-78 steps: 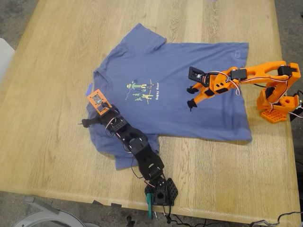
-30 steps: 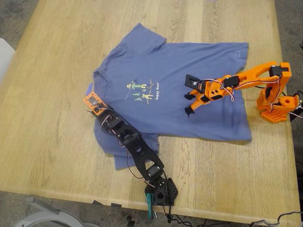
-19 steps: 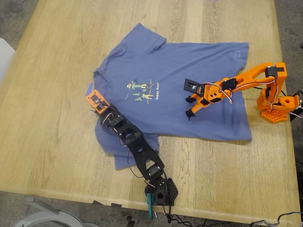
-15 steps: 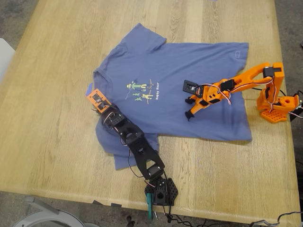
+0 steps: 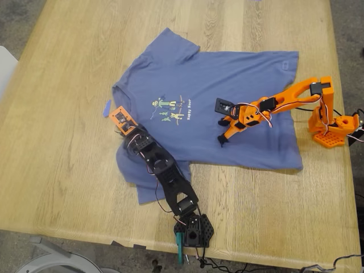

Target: Fold a T-shirt

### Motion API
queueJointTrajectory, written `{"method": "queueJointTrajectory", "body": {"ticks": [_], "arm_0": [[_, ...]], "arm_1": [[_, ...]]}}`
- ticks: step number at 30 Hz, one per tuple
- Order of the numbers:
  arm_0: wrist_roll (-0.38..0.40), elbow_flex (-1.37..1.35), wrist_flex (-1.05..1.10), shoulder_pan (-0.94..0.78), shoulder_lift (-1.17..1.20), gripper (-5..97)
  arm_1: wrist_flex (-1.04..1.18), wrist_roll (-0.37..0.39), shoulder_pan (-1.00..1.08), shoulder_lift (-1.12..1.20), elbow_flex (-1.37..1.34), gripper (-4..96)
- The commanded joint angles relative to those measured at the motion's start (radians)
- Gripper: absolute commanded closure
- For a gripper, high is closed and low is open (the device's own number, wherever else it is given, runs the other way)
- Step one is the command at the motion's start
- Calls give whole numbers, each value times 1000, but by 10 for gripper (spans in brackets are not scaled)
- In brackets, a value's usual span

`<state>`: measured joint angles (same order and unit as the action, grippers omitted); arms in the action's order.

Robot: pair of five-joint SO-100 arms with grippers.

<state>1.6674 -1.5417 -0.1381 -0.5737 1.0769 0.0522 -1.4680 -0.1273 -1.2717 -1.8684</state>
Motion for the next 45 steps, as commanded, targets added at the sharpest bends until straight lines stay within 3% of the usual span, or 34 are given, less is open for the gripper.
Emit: {"method": "queueJointTrajectory", "body": {"ticks": [1,10,18,20,22,29,45], "arm_0": [[11,-12,-2,34,202,856],[11,-195,-3,61,364,858],[14,-299,-3,95,495,862],[14,-311,-12,118,523,863],[14,-318,-20,143,546,865],[15,-371,-31,201,647,873],[17,-485,-49,360,913,889]], "arm_1": [[9,6,-12,44,77,555],[35,-6,-15,176,172,596],[51,-66,-12,264,238,716],[57,-69,-11,301,281,775],[74,-71,-11,341,334,911],[110,-54,8,390,408,913],[23,-41,149,265,333,913]]}}
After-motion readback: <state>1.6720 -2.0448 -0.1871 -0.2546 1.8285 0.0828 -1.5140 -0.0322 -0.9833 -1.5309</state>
